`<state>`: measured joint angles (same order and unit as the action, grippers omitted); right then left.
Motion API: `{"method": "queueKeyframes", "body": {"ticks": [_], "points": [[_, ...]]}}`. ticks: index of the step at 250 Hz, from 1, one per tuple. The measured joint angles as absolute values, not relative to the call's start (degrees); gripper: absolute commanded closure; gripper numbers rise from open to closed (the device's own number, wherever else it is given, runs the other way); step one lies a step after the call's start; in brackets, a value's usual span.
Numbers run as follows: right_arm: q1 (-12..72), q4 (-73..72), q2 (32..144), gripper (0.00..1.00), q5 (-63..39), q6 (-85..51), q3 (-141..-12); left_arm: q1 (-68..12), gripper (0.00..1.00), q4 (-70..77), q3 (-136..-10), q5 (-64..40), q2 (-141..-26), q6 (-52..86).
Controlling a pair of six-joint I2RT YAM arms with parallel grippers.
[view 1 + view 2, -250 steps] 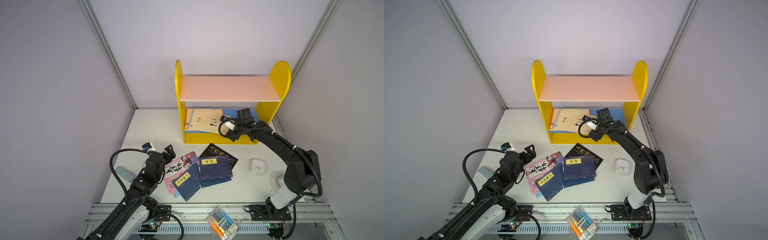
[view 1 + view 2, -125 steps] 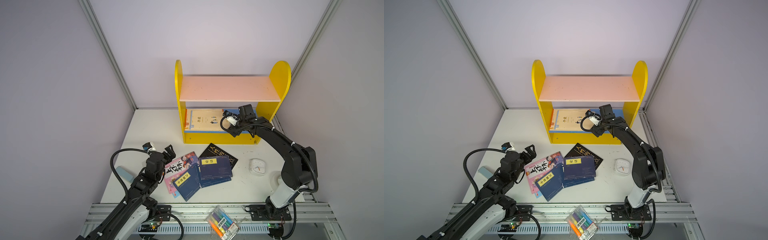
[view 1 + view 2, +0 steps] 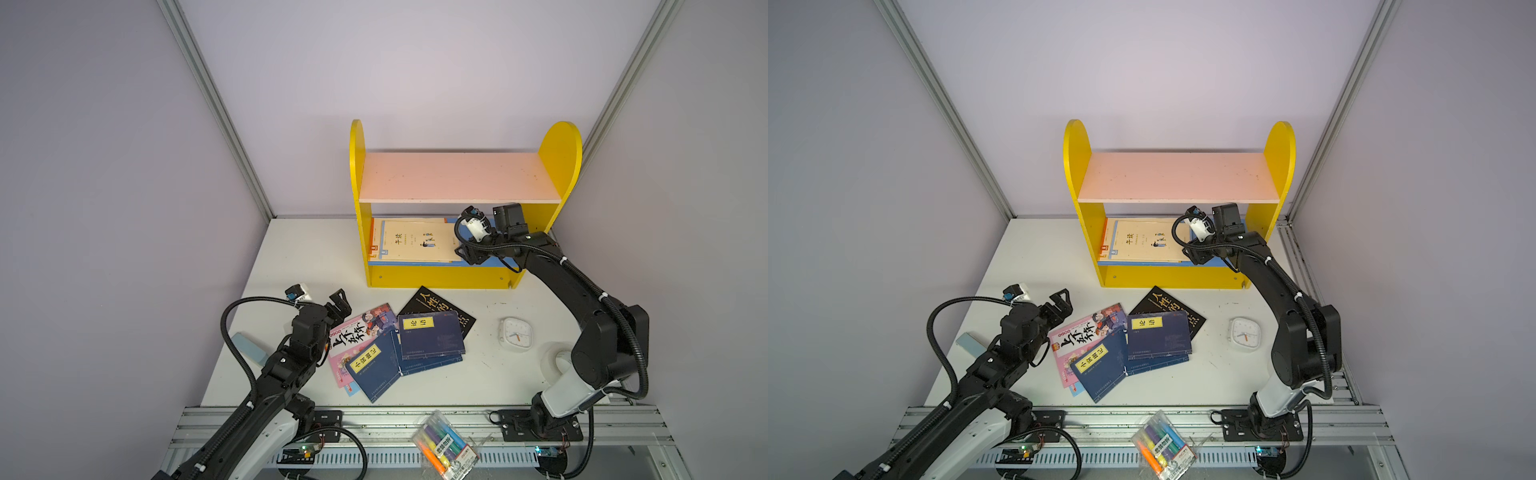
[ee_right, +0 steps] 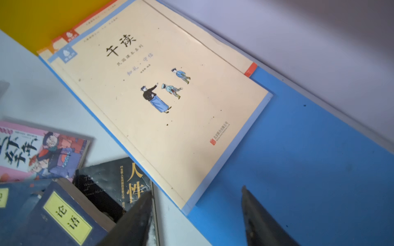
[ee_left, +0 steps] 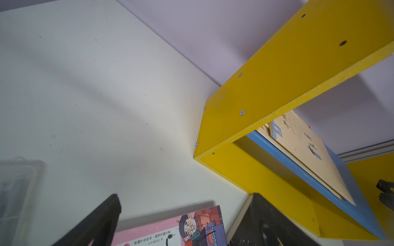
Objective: Stacking books/files
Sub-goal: Rotate the book on the bookshelf.
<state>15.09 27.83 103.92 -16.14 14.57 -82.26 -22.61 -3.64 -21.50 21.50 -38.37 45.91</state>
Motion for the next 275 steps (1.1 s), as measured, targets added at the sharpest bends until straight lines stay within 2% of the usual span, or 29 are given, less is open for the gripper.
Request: {"method": "queueKeyframes", "body": {"ticks": [16, 47, 106, 160, 275], "points": [[15.05, 27.51, 104.42, 0.67, -15.09, 9.3, -82.26, -22.55, 0.02, -3.6, -21.21, 21.5, -38.22, 45.95], [14.9, 25.58, 105.36, 0.77, -10.79, 0.78, -81.08, -22.48, 0.02, -3.6, -20.95, 21.32, -37.63, 45.95], [14.83, 24.27, 110.04, 0.95, -6.72, -5.43, -81.19, -22.41, 0.02, -3.68, -20.47, 21.32, -36.25, 46.09], [14.83, 19.86, 112.36, 0.97, -6.17, -6.81, -81.97, -22.35, 0.02, -4.14, -20.4, 21.37, -34.74, 46.52], [15.55, 16.1, 114.65, 0.96, -12.03, -7.73, -82.96, -22.33, 0.02, -5.37, -20.36, 21.74, -34.09, 46.52]]}}
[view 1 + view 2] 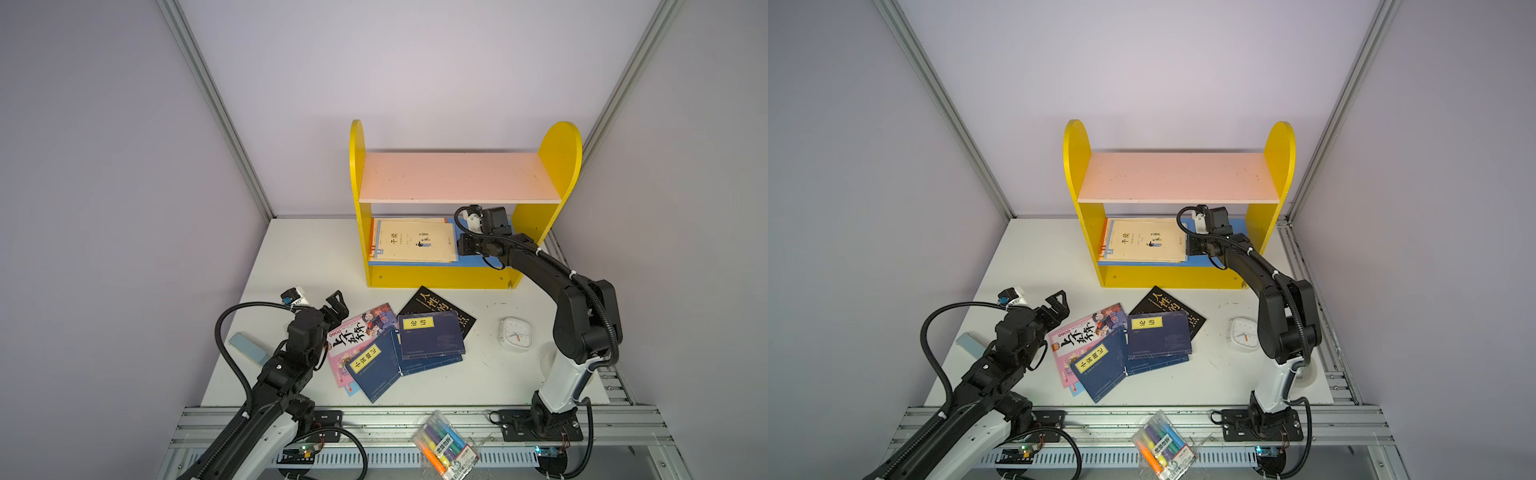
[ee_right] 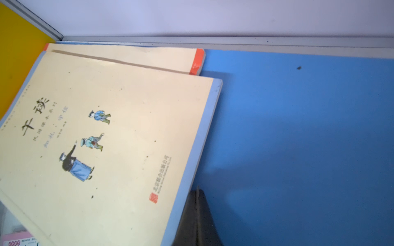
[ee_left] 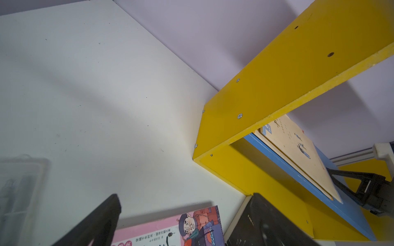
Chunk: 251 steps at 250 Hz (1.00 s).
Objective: Stacking books/files
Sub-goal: Rotate the book on the bookshelf.
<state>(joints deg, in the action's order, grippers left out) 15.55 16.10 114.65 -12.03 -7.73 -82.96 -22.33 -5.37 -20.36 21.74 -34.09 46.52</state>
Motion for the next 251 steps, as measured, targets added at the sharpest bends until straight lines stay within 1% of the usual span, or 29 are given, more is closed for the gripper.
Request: {"method": "queueKeyframes", "body": {"ticks": [76, 106, 124, 166, 187, 226, 251], "points": [[16.97, 16.64, 116.73, 0.95, -12.53, -8.12, -85.69, -22.09, 0.02, -5.39, -20.05, 21.82, -33.87, 46.5], [17.12, 16.88, 116.95, 0.93, -12.27, -8.14, -86.0, -21.98, 0.02, -5.41, -19.81, 21.82, -33.47, 46.52], [17.15, 16.97, 116.95, 0.89, -12.16, -8.21, -86.08, -21.89, 0.02, -5.45, -19.68, 21.82, -33.36, 46.52], [17.08, 17.45, 116.53, 0.73, -10.15, -8.27, -86.32, -21.71, 0.02, -5.45, -19.68, 21.78, -33.47, 46.5], [17.02, 18.02, 115.13, 0.67, -9.13, -8.08, -86.32, -21.69, 0.02, -5.58, -19.7, 21.74, -33.52, 46.39], [16.93, 19.75, 110.93, 0.61, -7.01, -6.66, -84.6, -21.65, 0.02, -5.54, -20.03, 21.1, -34.22, 45.82], [16.91, 20.16, 107.33, 0.61, -5.17, -6.02, -81.91, -21.65, 0.02, -5.5, -20.49, 20.69, -35.22, 45.41]]}}
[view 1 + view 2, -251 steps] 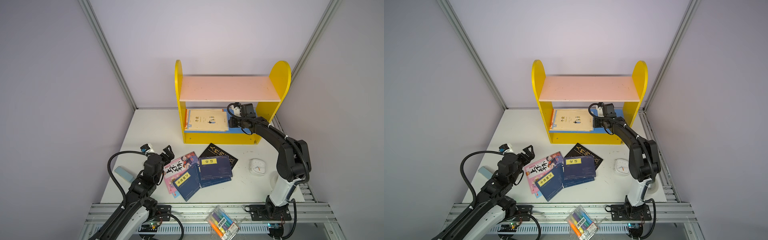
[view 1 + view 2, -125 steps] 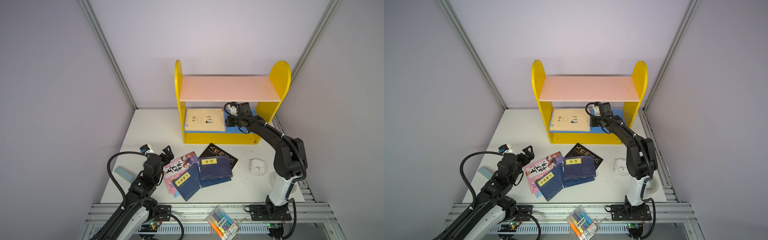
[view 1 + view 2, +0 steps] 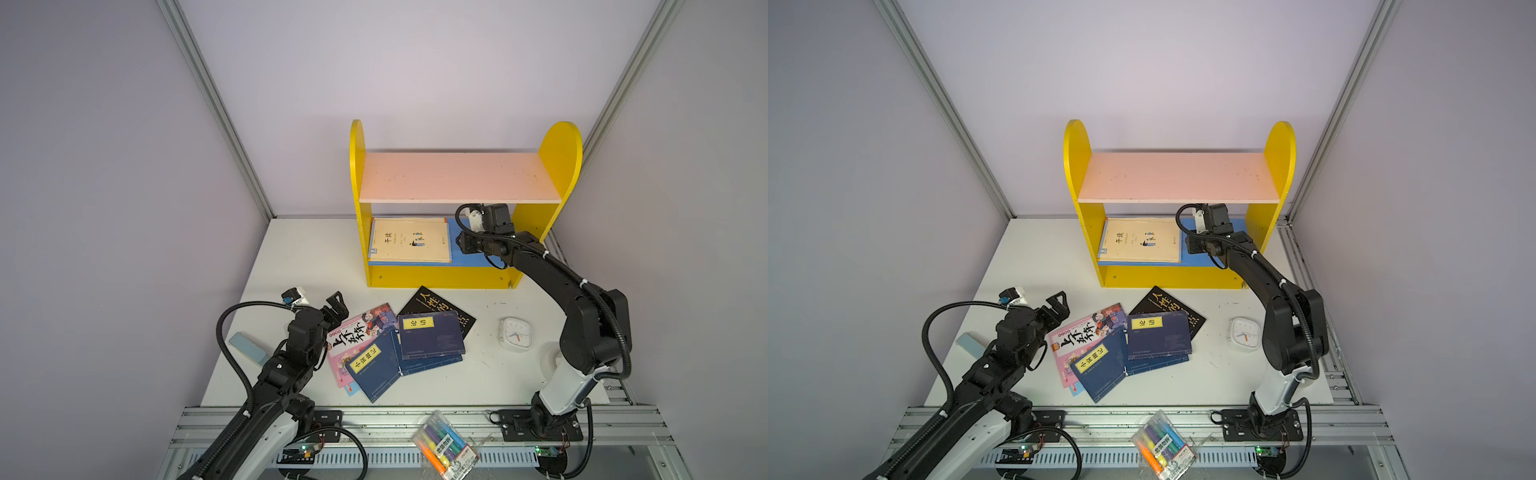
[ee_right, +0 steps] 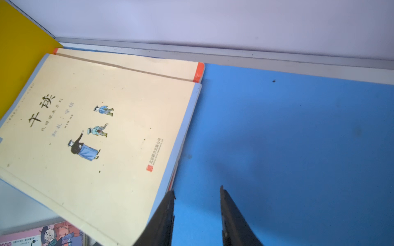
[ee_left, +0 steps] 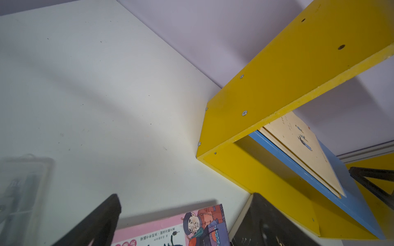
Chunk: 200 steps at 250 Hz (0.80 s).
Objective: Stacking books/files
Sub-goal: Pick up the book from the book.
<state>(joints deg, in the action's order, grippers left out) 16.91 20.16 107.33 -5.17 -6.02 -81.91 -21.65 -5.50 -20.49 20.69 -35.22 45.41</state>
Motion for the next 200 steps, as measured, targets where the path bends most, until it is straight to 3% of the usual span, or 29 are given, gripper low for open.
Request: {"method": "queueKeyframes", "body": {"ticks": [139, 200], "points": [[20.05, 17.39, 85.82, 0.6, -7.27, -6.22, -58.02, -21.65, 0.02, -4.54, -22.33, 12.1, -41.32, 43.35], [22.57, 17.39, 81.14, 0.53, -11.38, -9.3, -49.47, -24.43, 0.02, -4.62, -21.93, 7.2, -43.9, 44.64]]}}
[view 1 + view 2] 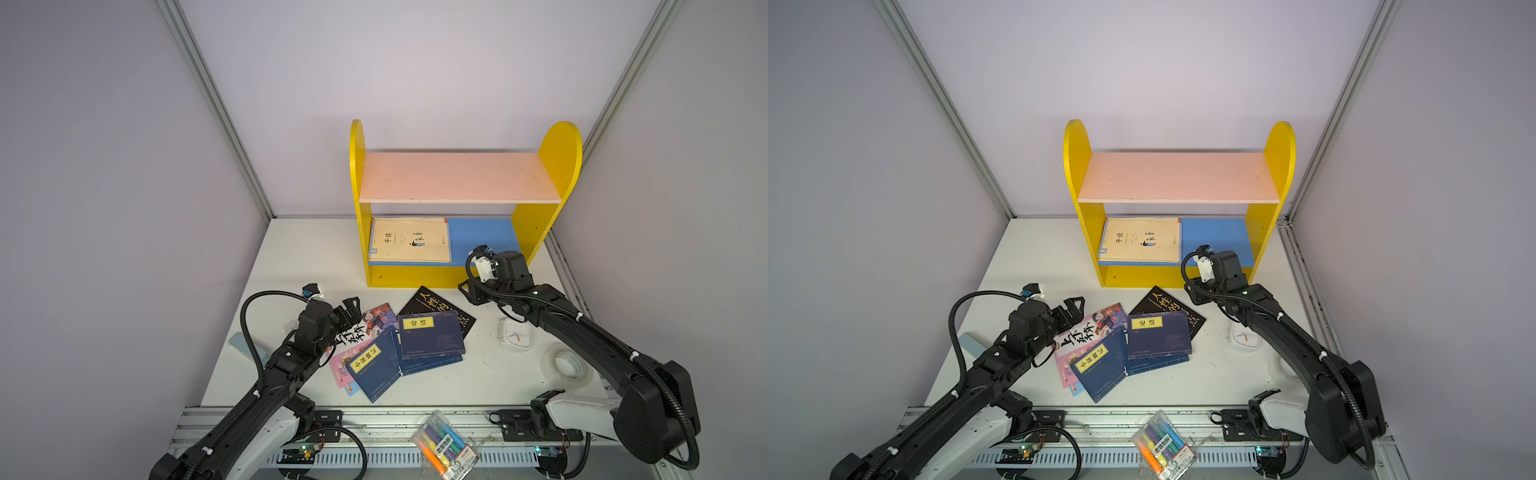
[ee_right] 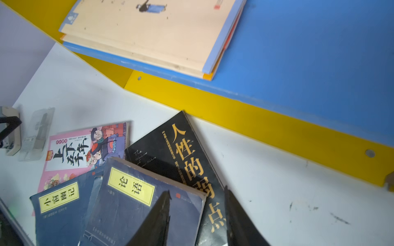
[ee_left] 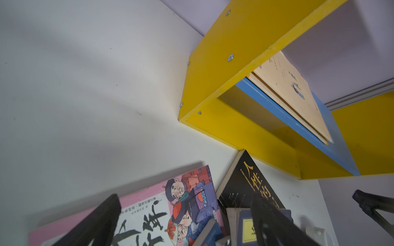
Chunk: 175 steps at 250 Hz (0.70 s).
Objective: Stacking books/files
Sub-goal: Pick up the book from the book.
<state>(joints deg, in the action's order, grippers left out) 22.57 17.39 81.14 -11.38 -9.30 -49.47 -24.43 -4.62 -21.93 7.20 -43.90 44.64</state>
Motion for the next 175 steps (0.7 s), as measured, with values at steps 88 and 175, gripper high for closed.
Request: {"method": "queueKeyframes", "body": {"ticks": [88, 175], "points": [[23.4, 15.88, 82.02, 0.48, -17.04, -18.96, -40.21, -35.75, 0.02, -0.14, -21.93, 2.13, -54.78, 46.11], [23.4, 10.11, 83.33, 0.45, -20.53, -21.26, -34.26, -39.59, 0.02, 11.18, -24.56, -2.13, -68.88, 46.89]]}}
